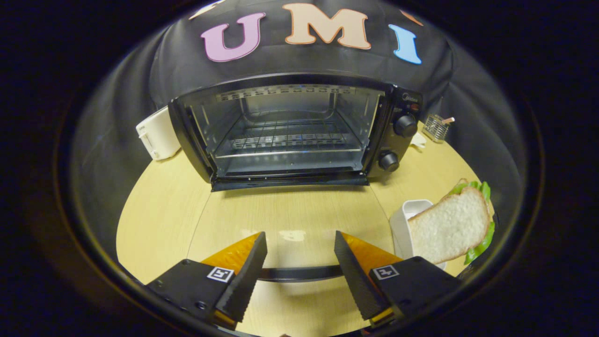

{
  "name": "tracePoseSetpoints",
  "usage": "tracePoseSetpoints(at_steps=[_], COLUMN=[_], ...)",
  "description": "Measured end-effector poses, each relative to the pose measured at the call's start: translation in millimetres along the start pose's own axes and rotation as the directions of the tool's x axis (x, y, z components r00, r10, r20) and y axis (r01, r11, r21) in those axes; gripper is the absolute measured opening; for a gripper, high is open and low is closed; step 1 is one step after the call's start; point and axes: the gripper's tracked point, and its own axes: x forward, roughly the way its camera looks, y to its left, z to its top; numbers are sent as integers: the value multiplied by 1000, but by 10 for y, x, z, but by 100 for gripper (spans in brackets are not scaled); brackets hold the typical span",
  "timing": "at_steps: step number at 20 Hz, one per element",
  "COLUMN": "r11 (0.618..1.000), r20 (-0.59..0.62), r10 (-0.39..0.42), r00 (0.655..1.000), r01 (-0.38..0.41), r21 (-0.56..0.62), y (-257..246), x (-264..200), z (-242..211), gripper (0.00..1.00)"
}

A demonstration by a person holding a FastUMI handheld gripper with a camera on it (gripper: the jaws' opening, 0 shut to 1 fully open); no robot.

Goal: Open the toaster oven, put the food inside, and close the toaster oven door.

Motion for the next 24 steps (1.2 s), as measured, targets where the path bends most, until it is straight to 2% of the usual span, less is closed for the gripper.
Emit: tracePoseSetpoints(at_steps=[3,10,13,17,21,24], r11=[1000,992,987,983,979,975], r20=[35,135,121,103,50,-15], r10=[-2,-124,-162,-175,-162,-115], r00=[999,983,979,979,986,993], r01=[2,120,159,167,154,116], r21=[13,35,38,78,134,188], y=[-188,-1051,-1411,-1779,-2067,-2127], x=[-210,-805,-942,-988,-854,-665], z=[232,784,810,777,606,413], gripper=[92,92,92,91,91,91])
